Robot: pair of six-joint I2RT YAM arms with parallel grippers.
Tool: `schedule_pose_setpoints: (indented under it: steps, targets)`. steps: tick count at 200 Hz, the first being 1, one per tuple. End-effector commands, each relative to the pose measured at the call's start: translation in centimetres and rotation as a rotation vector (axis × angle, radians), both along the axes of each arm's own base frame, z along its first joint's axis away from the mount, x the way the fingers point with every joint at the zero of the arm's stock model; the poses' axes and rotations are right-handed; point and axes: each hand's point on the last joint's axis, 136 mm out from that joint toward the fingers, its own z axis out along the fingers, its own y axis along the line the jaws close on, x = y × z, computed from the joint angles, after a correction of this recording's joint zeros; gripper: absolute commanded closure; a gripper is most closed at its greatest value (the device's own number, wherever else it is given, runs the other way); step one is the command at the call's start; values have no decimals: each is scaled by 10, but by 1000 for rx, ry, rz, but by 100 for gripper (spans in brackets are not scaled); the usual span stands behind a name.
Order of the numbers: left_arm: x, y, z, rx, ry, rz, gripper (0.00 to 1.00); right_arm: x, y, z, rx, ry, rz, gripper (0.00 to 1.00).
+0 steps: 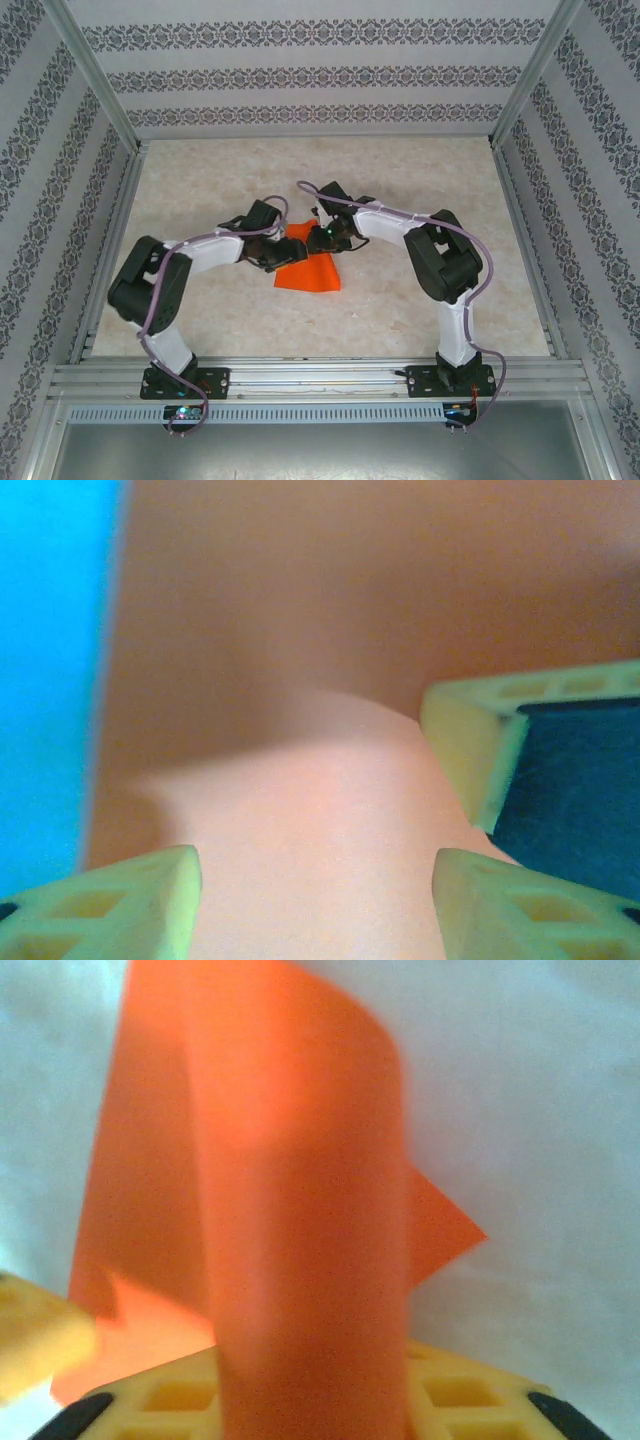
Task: Fold a paper plane with a square sheet of paper (fold left side to right side)
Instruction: Pick up the square sheet of paper from the center of the table.
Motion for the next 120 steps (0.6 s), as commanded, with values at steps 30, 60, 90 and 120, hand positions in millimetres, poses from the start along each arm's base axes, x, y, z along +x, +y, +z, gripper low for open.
schedule_pose_setpoints:
  steps: [30,60,90,120]
  targets:
    - [30,43,86,-249,-321,49,27,3,2,79,374,-145,99,75]
    - [22,44,131,-340,-482,-63,21,-5,-8,122,505,-231,151,75]
    - [3,32,172,-418,-610,-211,15,-12,-23,166,624,-310,179,77]
    - [-12,26,206,-475,-731,-305,4,-26,-34,213,737,-374,230,76]
